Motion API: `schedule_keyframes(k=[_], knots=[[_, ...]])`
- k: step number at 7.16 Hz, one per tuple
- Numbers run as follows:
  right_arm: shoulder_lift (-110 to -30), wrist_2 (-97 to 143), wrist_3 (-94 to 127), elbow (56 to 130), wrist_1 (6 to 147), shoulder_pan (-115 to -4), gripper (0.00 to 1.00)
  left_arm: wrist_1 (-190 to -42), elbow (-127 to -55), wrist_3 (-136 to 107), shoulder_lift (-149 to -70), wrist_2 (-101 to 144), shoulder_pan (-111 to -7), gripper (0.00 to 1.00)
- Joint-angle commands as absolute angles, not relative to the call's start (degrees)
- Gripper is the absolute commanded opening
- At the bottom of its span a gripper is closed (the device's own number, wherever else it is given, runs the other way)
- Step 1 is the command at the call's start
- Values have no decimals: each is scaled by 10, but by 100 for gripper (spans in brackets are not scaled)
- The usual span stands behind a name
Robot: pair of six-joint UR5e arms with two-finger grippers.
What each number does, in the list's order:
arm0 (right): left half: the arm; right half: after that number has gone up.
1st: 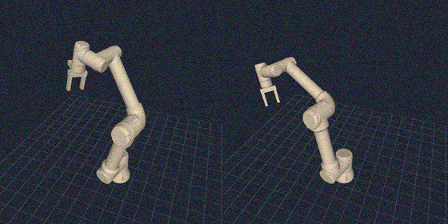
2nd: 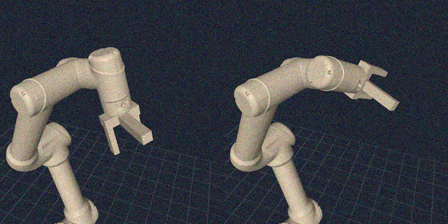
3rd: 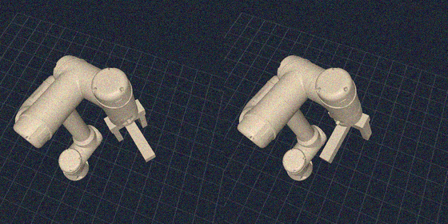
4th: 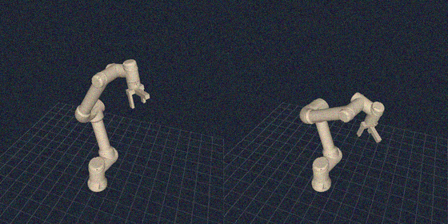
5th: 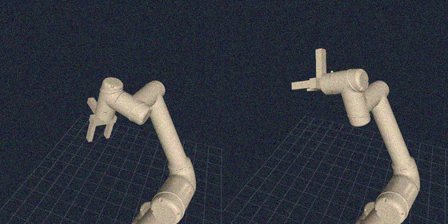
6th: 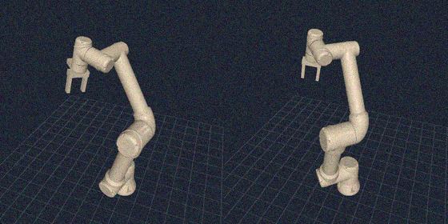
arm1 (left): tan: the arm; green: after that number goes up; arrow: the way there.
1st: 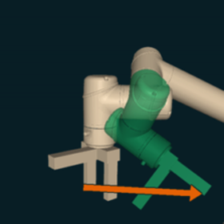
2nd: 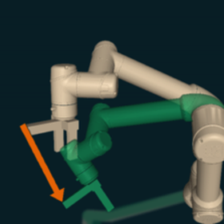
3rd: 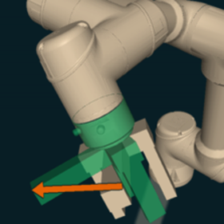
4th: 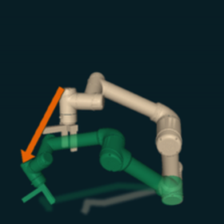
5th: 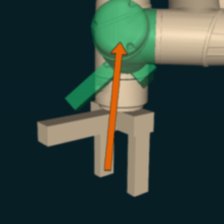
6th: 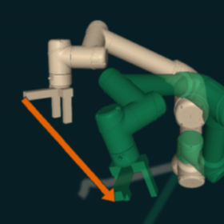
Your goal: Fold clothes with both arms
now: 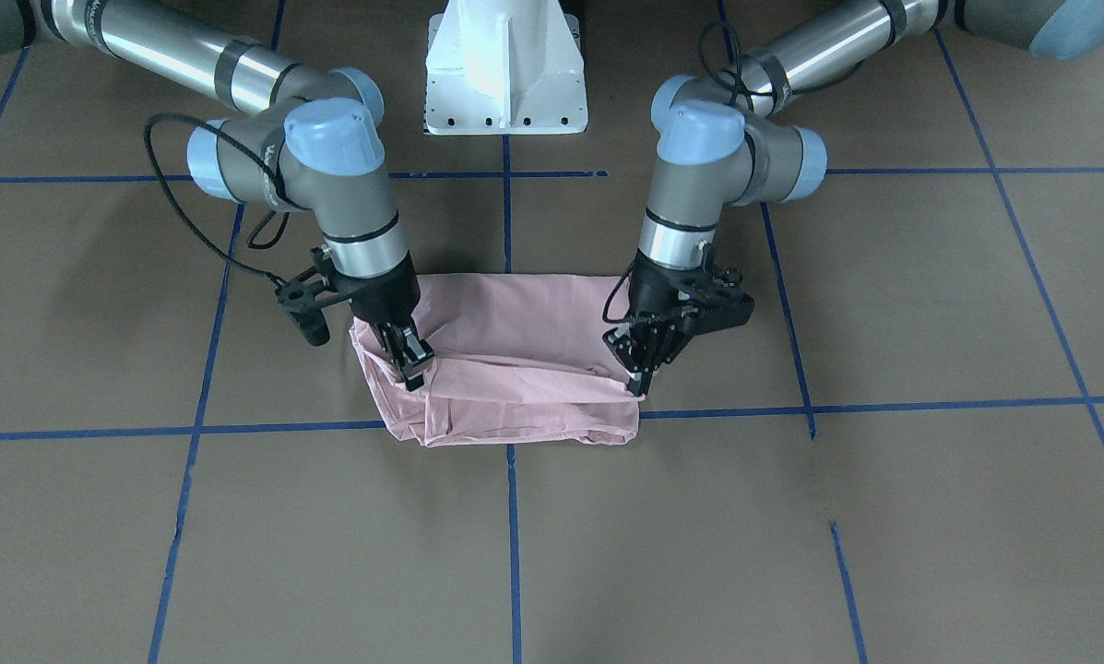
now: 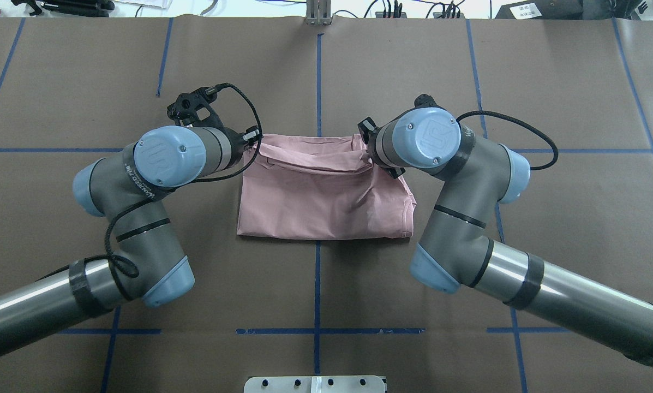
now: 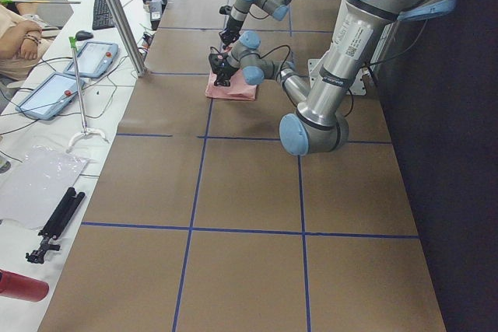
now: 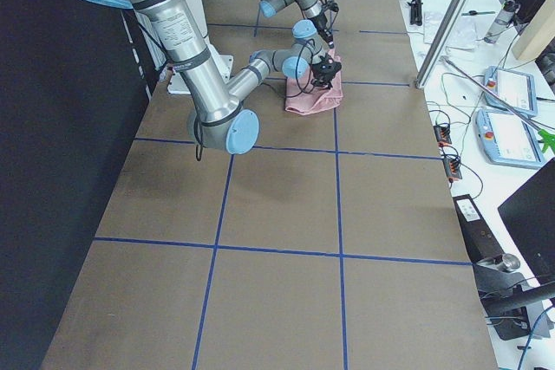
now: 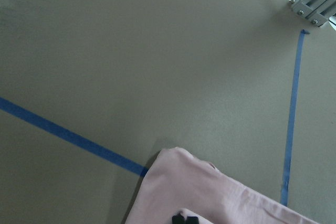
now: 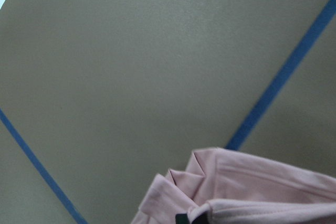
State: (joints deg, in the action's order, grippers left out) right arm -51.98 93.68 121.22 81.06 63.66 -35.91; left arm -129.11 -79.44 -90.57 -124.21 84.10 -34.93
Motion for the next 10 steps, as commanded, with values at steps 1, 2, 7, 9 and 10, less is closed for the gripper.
schedule_keyframes(k=[1, 2, 7, 9, 10], knots=[[-462, 1008, 1144, 665, 525, -427, 100, -1447, -669, -829, -1260, 828, -387, 67], [-461, 1023, 1109, 668, 524, -432, 100, -1449, -685, -833, -1260, 829, -388, 100], [-584, 1191, 940, 762, 525, -536, 100, -1449, -781, -631, -1147, 1021, -479, 100], [-689, 1209, 690, 785, 526, -610, 100, -1448, -822, -434, -1026, 1089, -564, 100], [-748, 1221, 536, 784, 526, -640, 100, -1448, -822, -325, -987, 1146, -634, 100]])
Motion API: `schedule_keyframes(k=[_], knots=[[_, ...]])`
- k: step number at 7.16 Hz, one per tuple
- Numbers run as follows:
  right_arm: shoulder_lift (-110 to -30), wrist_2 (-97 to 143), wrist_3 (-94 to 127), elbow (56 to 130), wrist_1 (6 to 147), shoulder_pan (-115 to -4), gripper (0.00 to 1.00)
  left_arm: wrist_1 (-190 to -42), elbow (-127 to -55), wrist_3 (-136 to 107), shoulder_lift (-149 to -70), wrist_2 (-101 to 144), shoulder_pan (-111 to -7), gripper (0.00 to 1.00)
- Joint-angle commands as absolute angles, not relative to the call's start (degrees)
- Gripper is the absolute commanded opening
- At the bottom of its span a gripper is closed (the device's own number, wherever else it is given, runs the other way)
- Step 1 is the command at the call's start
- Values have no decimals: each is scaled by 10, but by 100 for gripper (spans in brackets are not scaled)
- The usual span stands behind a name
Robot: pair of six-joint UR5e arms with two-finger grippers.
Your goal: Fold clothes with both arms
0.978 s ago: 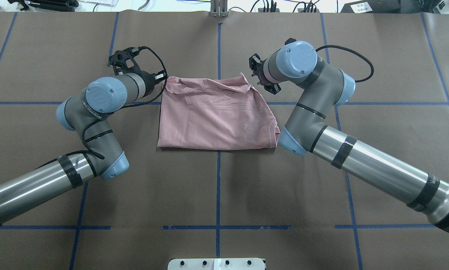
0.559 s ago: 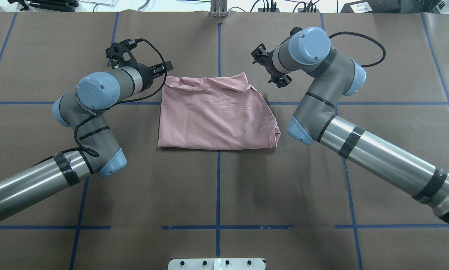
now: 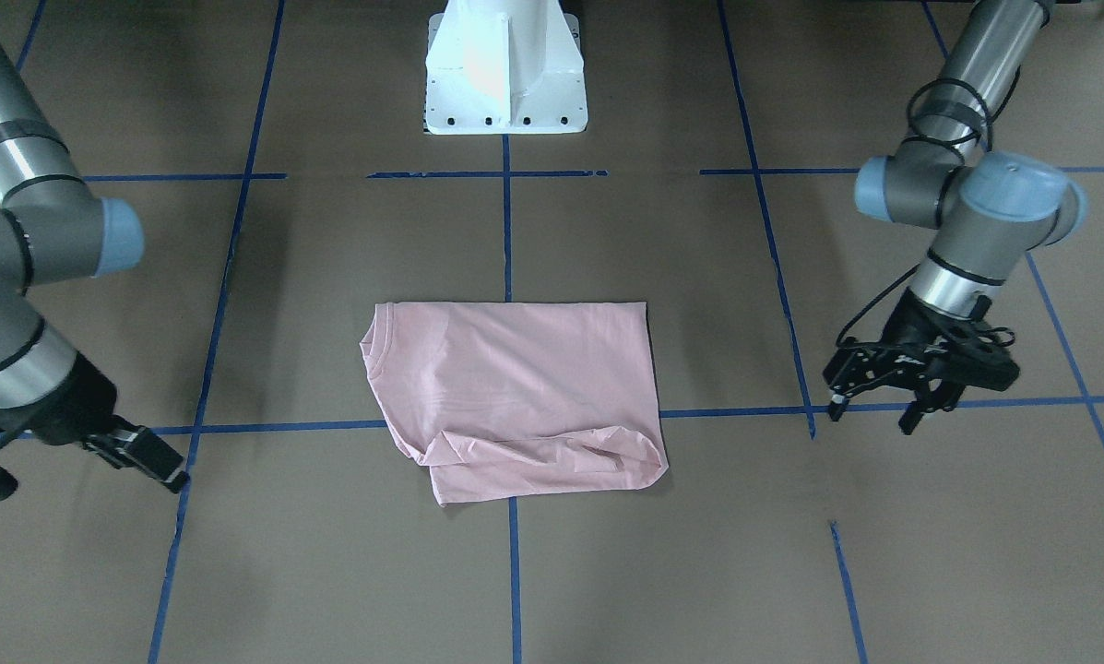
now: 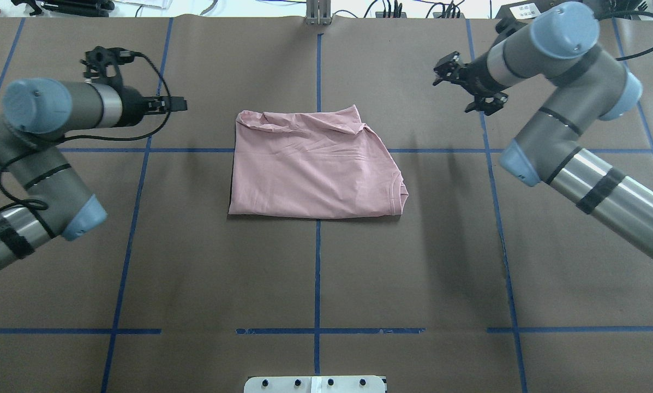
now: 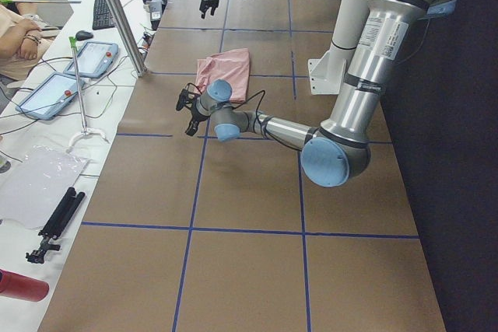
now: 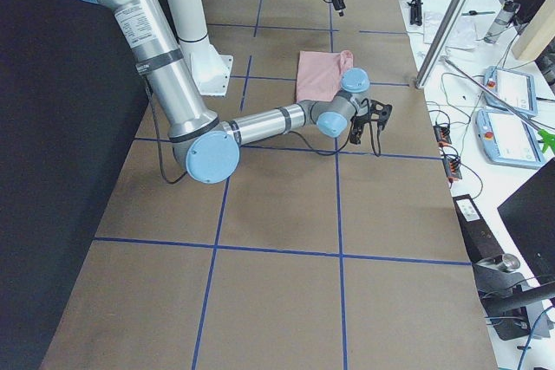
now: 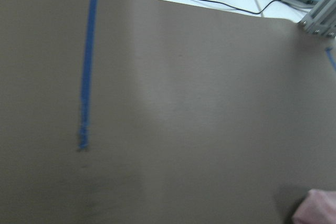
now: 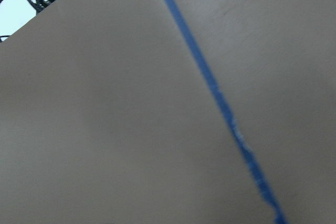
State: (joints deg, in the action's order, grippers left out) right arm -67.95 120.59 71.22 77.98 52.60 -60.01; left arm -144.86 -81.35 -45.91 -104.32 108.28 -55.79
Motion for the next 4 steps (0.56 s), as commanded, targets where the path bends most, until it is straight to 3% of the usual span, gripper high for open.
schedule_keyframes(k=[1, 3, 4], knots=[[-785, 1255, 406, 774, 535, -686, 100, -1441, -820, -219, -959, 1204, -714, 100], [-809, 1385, 250, 780, 624, -797, 100, -1427, -866, -110, -875, 1340, -830, 100], [-837, 1412, 202, 789, 630, -808, 100, -1404, -926, -108, -820, 1384, -845, 100]])
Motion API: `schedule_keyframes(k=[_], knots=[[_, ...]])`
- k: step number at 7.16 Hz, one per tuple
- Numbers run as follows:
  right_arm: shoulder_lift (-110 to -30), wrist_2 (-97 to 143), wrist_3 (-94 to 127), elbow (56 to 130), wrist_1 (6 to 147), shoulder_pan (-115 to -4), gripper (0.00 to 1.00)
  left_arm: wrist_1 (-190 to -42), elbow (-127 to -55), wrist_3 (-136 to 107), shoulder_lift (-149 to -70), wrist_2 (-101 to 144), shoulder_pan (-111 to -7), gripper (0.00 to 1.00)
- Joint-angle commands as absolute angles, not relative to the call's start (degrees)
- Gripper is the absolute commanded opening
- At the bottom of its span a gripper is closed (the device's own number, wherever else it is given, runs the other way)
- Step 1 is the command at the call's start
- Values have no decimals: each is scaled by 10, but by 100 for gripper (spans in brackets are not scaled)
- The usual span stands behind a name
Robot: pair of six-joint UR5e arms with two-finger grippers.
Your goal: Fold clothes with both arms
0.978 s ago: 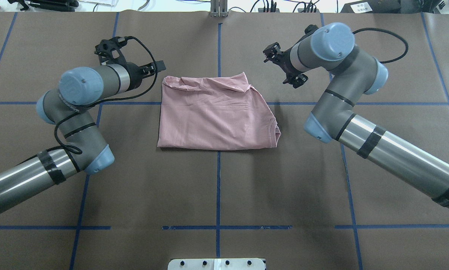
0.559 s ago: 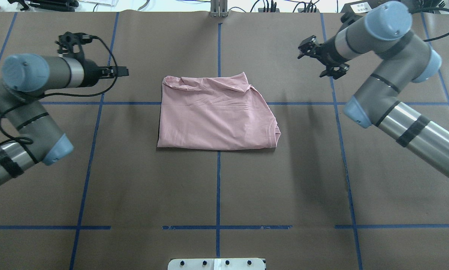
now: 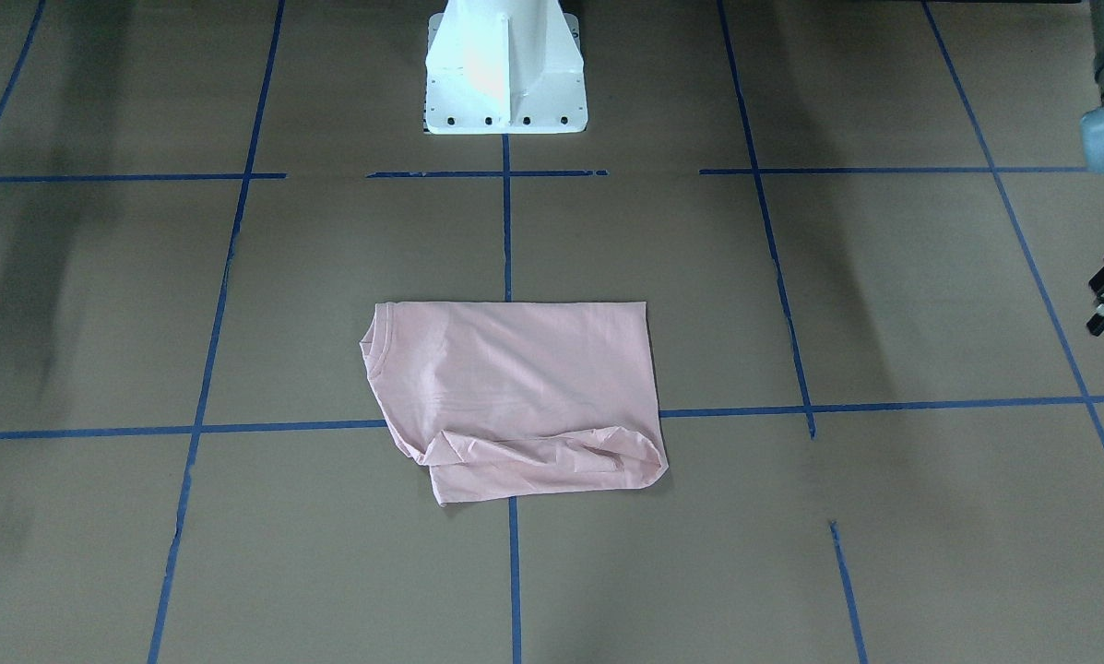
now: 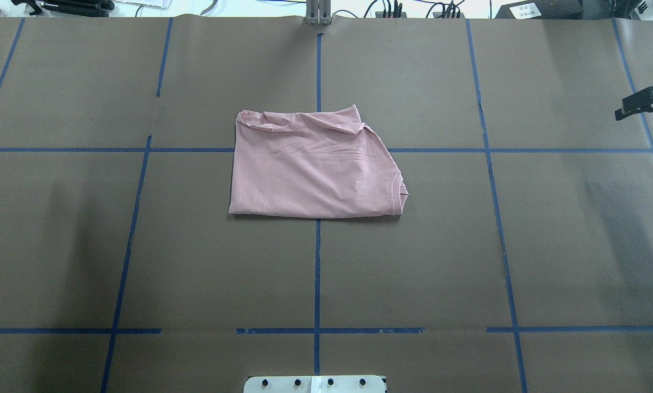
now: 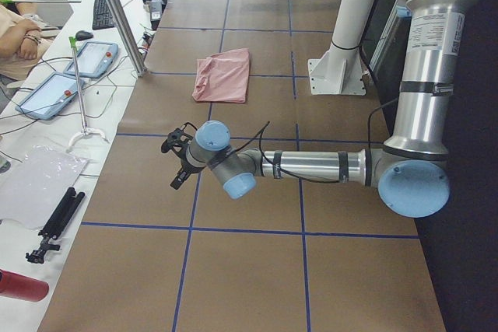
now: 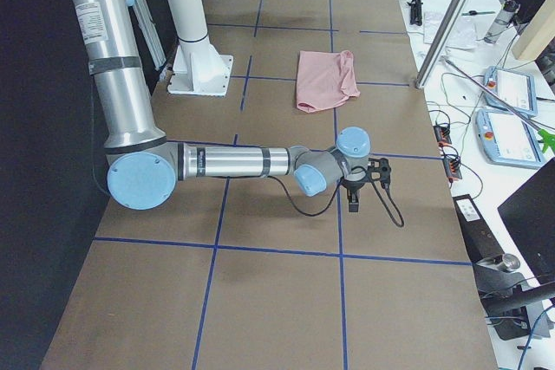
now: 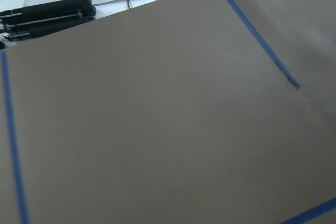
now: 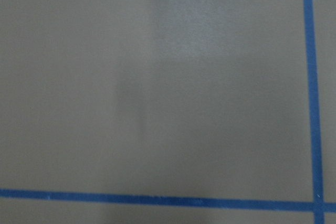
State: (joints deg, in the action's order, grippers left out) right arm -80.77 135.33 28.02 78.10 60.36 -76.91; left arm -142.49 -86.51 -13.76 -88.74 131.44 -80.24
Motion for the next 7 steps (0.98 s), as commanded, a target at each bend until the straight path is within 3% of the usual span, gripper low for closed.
schedule_keyframes(k=[1, 4, 7], knots=[[-854, 1413, 172, 794, 631, -815, 100, -1325, -984, -106, -795, 1389, -851, 100], [-919, 1415, 75, 811, 634, -855, 100, -1041, -1123, -31, -787, 1363, -911, 100], [-930, 1434, -2, 817, 695, -856, 100, -978, -1100, 110, -773, 1316, -932, 100]])
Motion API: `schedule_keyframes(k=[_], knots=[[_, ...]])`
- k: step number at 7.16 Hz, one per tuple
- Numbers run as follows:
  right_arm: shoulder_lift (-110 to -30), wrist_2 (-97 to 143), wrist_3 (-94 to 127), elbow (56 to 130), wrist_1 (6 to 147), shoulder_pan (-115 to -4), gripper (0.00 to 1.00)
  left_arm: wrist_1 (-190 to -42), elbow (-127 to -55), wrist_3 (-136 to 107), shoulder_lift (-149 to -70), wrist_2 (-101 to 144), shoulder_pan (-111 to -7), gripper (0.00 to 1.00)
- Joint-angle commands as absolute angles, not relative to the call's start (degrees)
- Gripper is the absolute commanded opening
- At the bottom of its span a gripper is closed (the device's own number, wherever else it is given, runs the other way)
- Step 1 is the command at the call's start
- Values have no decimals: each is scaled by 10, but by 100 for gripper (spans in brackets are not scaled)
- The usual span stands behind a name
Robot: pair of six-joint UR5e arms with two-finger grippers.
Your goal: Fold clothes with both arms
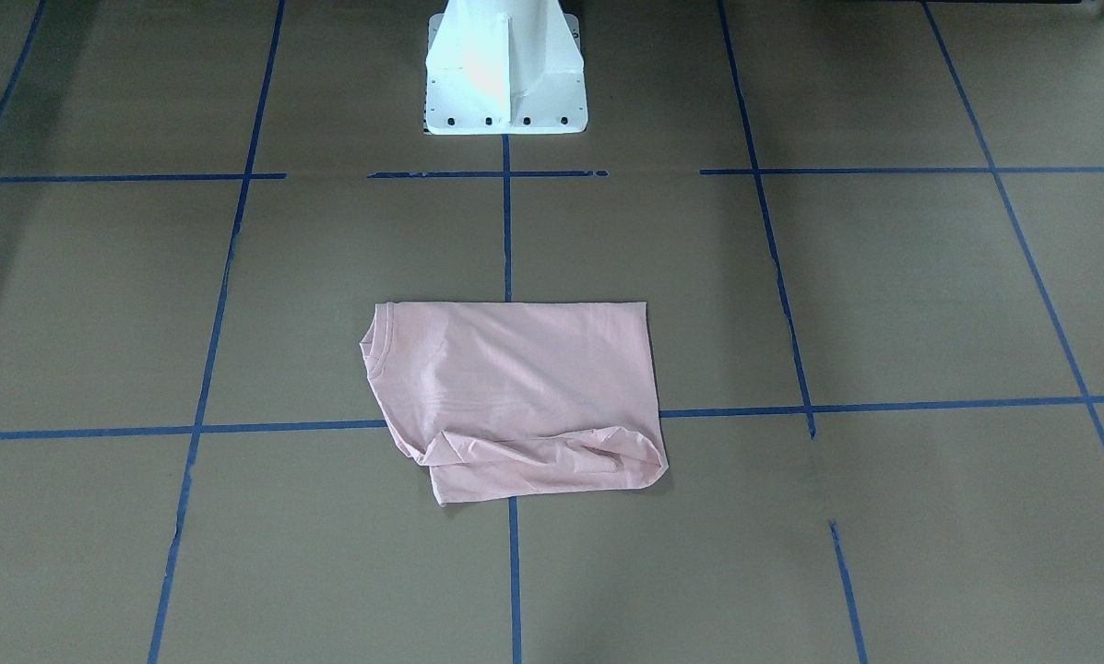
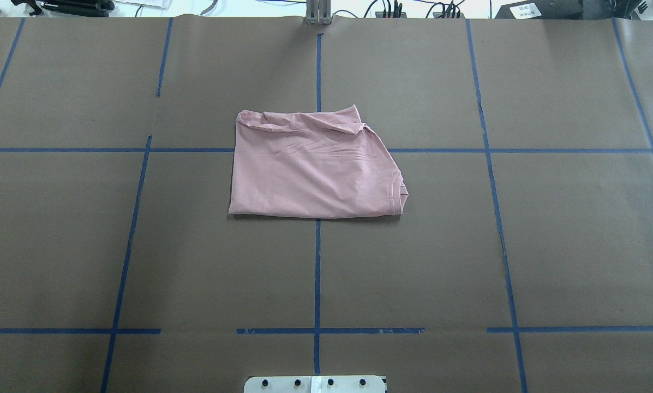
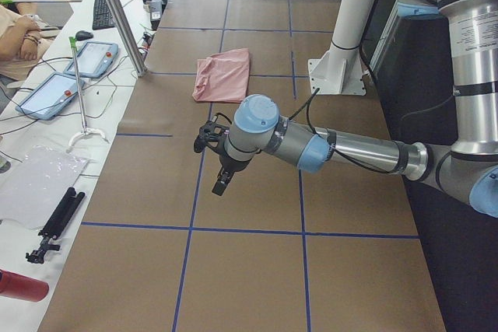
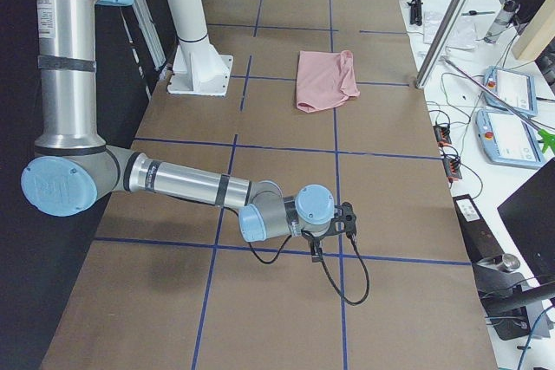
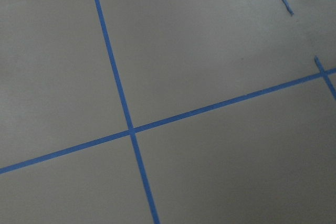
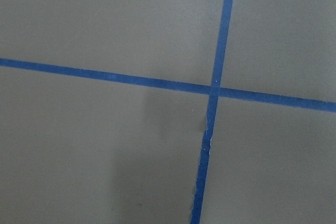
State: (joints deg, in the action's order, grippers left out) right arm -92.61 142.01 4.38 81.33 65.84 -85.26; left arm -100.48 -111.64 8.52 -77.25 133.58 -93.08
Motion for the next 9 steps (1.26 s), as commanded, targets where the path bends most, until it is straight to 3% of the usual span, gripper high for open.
schedule_keyframes(k=[1, 3, 7, 8, 9], knots=[[-932, 1441, -18, 855, 756, -860, 100, -949, -1097, 110, -780, 1316, -899, 100], [-932, 1417, -64, 946, 913, -871, 100, -923, -1066, 110, -810, 1313, -875, 100], [-932, 1395, -154, 959, 962, -888, 100, -919, -1070, 107, -809, 1318, -881, 100], [-933, 1394, -154, 959, 962, -889, 100, -871, -1105, 105, -810, 1317, -880, 100], [-929, 1390, -154, 959, 962, -893, 100, -835, -1087, 105, -819, 1320, -877, 100]])
